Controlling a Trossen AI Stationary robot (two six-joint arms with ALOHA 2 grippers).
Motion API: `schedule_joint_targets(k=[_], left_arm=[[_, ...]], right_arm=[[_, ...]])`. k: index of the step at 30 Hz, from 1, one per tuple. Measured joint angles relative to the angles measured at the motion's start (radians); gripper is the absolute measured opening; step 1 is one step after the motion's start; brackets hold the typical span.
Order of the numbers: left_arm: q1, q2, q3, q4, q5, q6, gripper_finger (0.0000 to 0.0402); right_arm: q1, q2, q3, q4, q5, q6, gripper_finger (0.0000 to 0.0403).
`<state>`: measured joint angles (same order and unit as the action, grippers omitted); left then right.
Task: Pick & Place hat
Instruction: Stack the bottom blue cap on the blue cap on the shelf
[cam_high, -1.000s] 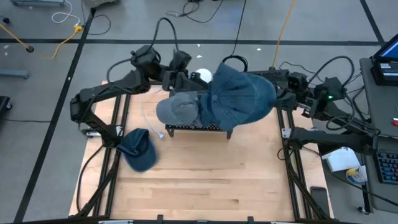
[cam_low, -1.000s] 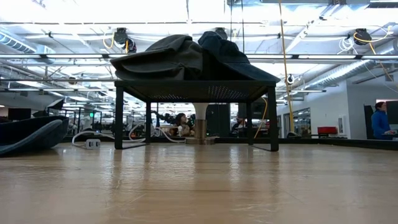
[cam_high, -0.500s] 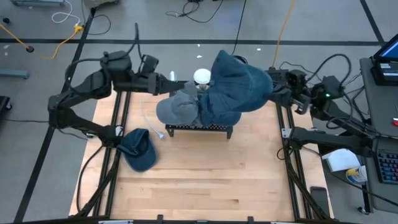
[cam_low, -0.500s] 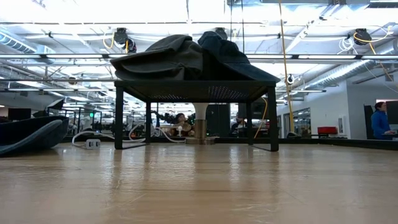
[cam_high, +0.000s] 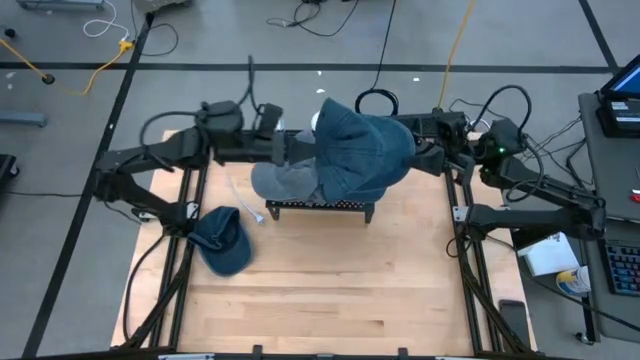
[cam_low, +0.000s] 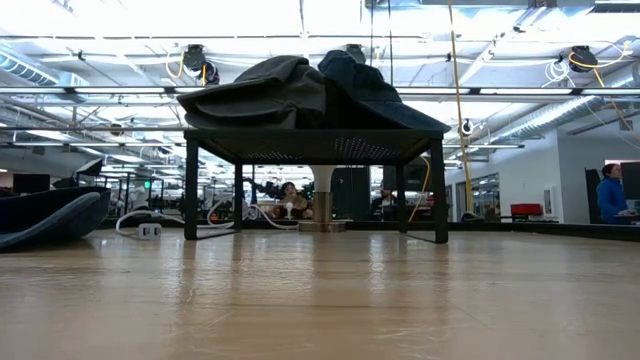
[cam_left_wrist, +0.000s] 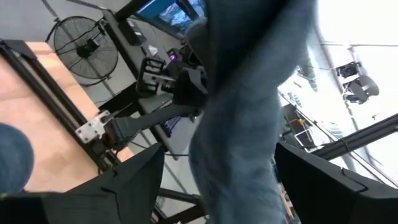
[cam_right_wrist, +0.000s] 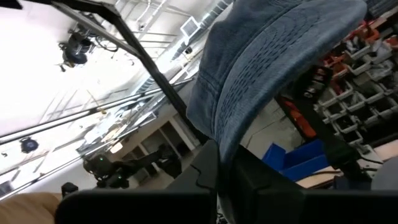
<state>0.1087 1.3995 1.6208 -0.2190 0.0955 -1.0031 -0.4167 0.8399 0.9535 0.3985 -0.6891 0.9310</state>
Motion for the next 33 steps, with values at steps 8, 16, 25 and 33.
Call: schedule_joint_targets(k=[8, 16, 25, 33], left_arm=[[0.009, 0.052, -0.001, 0.057, 0.077, -0.012, 0.0281], [0.010, 0.043, 0.000, 0.073, 0.088, -0.022, 0.0238], [0.009, 0.044, -0.001, 0.068, 0.088, -0.049, 0.0203], [0.009, 0.044, 0.000, 0.066, 0.089, -0.088, 0.0124]], right_arm=[[0.013, -0.017, 0.000, 0.000, 0.003, 0.025, 0.0006], [-0.001, -0.054, 0.000, -0.003, -0.003, 0.028, 0.0005], [-0.001, -0.052, 0.000, -0.060, -0.021, 0.052, 0.0005], [-0.001, -0.064, 0.000, -0.061, -0.014, 0.046, 0.0005]])
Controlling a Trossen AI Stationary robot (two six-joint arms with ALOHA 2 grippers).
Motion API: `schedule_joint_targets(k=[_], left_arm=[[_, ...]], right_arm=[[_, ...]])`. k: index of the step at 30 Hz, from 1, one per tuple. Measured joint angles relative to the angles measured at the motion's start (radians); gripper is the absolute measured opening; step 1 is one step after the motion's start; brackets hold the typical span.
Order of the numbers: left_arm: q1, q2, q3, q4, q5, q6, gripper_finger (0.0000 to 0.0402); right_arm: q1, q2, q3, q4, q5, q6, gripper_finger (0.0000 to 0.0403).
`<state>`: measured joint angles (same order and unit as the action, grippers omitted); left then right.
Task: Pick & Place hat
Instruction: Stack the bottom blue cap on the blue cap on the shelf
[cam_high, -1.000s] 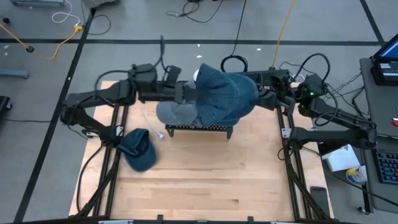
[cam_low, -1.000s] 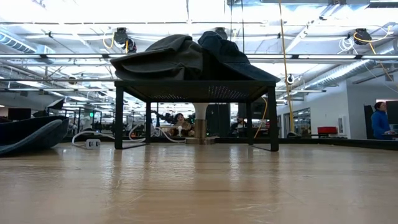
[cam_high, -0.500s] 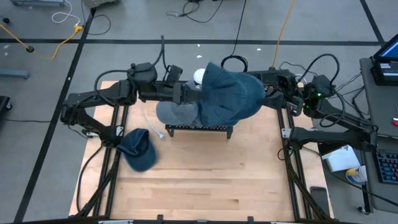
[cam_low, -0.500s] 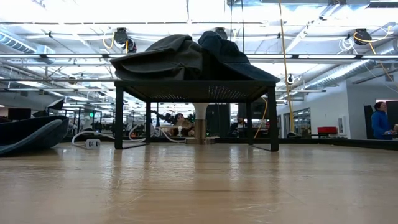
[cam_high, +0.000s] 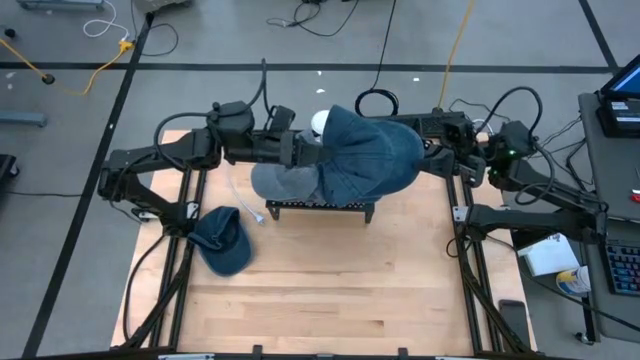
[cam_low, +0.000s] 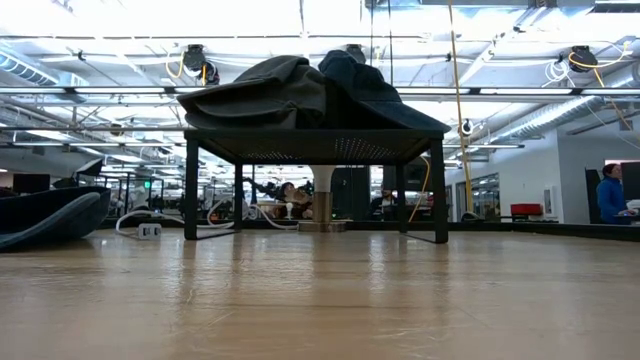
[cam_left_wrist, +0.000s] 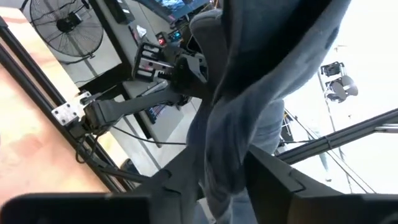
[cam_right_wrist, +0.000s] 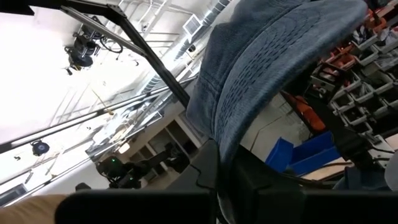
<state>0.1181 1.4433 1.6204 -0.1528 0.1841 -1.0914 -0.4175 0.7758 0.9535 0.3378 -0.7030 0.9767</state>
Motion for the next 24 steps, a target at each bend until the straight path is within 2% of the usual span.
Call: schedule_joint_targets(k=[6, 10, 15, 21, 24], left_arm=[[0.000, 0.000, 0.000, 0.022, 0.060, -0.018, 0.0071], [0.000, 0.000, 0.000, 0.111, 0.101, -0.013, 0.0023], [0.001, 0.000, 0.000, 0.161, 0.130, 0.011, 0.0022], [0.044, -0.025, 0.001, 0.189, 0.198, 0.016, 0.0022], [0.080, -0.052, 0.000, 0.186, 0.251, 0.017, 0.0022]], right_arm=[[-0.031, -0.020, 0.000, -0.023, -0.004, -0.005, 0.0005], [-0.041, -0.021, 0.000, -0.060, -0.007, 0.002, 0.0013], [-0.041, -0.021, 0.000, -0.099, -0.037, 0.002, 0.0046], [-0.040, -0.034, 0.000, -0.142, -0.165, 0.045, 0.0088], [-0.040, -0.057, 0.000, -0.219, -0.164, 0.029, 0.0098]])
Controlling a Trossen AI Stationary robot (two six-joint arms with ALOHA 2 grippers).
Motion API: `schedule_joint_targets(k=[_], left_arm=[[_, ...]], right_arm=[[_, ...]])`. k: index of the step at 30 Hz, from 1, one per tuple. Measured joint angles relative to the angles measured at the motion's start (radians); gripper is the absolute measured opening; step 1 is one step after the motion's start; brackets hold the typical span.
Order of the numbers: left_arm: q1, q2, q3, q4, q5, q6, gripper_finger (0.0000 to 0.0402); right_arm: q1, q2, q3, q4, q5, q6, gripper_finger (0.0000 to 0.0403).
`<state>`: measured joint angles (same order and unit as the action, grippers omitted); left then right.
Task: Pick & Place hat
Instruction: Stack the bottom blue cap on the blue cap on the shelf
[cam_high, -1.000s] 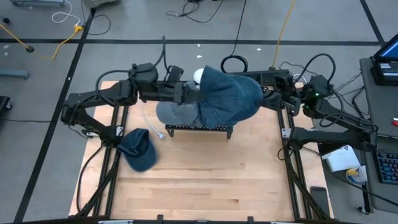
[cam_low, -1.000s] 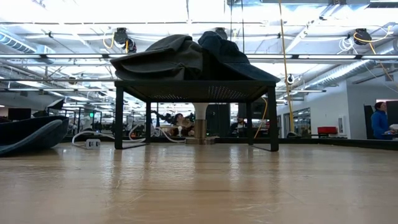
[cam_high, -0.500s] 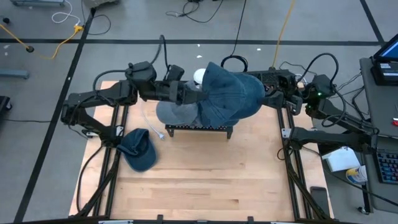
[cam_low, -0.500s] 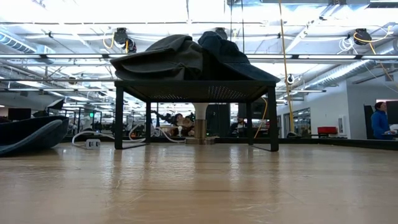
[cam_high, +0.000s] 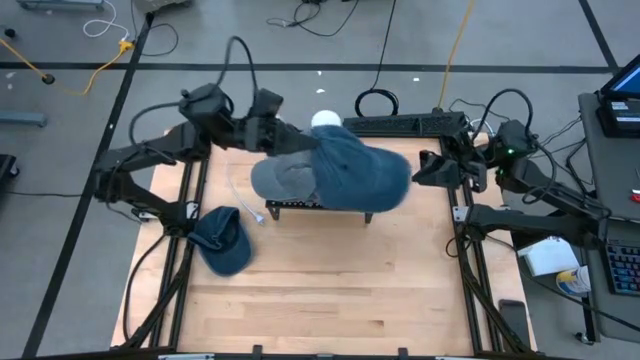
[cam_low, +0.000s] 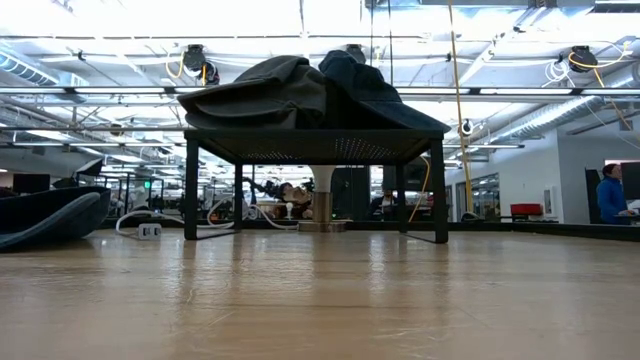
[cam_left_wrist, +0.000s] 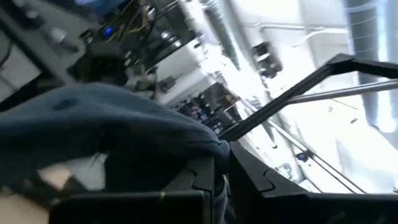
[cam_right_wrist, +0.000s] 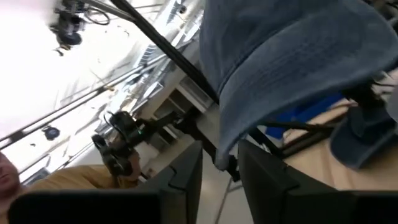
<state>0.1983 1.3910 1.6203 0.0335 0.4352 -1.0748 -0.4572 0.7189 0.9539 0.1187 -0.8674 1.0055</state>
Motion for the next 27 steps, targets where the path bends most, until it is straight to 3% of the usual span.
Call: schedule_joint_targets(k=[11, 19, 27], left_arm=[[0.144, -0.067, 0.001, 0.021, 0.161, 0.002, 0.0022], [0.257, -0.048, 0.001, -0.006, 0.322, 0.037, 0.0021], [0.321, 0.027, 0.000, -0.005, 0.373, 0.068, 0.0022]], right_arm=[[-0.002, -0.060, 0.000, -0.346, 0.057, -0.143, 0.0082], [-0.002, -0.075, 0.000, -0.281, 0.056, -0.148, 0.0067], [-0.002, -0.077, 0.000, -0.105, 0.055, -0.055, 0.0061]])
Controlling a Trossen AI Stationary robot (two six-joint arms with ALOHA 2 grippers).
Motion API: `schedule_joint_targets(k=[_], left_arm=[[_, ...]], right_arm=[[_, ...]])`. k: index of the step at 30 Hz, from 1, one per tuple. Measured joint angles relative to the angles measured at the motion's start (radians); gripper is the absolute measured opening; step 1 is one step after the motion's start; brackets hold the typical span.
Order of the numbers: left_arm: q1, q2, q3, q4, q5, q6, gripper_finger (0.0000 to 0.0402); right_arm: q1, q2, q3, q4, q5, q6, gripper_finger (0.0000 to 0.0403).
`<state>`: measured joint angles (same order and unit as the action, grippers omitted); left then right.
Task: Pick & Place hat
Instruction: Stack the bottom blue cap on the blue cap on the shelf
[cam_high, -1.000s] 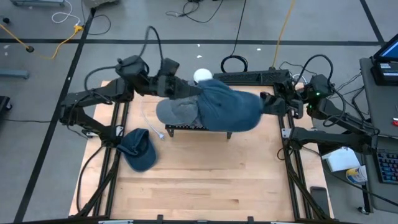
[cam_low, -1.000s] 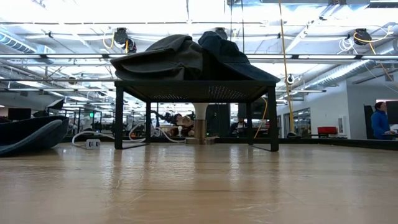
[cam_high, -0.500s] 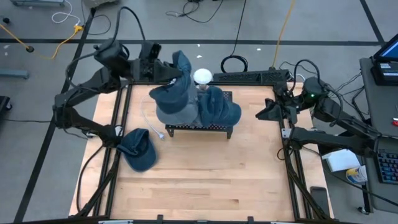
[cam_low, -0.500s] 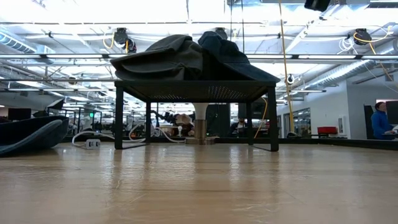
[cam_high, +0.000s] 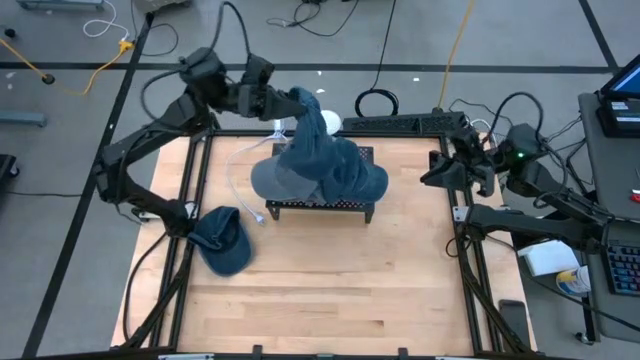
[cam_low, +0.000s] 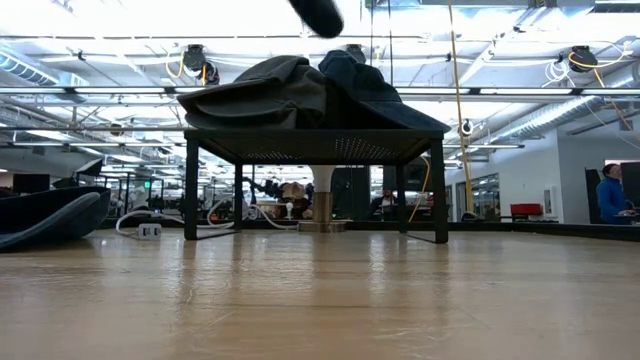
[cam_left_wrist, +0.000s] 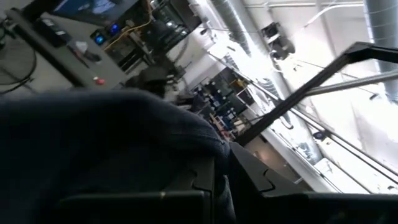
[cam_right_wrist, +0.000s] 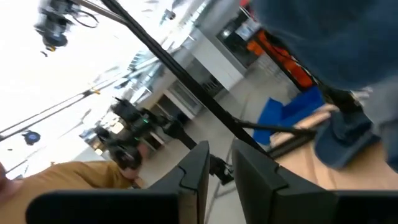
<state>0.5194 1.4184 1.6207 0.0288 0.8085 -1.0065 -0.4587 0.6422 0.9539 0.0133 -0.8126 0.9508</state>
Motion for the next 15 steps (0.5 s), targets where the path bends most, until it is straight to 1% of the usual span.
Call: schedule_joint_targets(k=[5, 7, 11, 15], left_arm=[[-0.001, 0.068, 0.005, 0.040, 0.007, -0.008, 0.0022], [-0.001, 0.104, 0.038, 0.048, 0.012, -0.009, 0.0022], [-0.007, 0.203, 0.159, 0.053, 0.028, -0.009, 0.0022], [-0.025, 0.318, 0.306, 0.052, 0.040, -0.019, 0.0021]], right_arm=[[0.000, 0.000, 0.000, 0.147, 0.000, 0.064, 0.0060], [0.000, 0.000, 0.000, 0.218, 0.000, 0.091, 0.0059], [0.000, 0.000, 0.000, 0.333, 0.000, 0.132, 0.0059], [0.000, 0.000, 0.000, 0.401, -0.001, 0.162, 0.0059]])
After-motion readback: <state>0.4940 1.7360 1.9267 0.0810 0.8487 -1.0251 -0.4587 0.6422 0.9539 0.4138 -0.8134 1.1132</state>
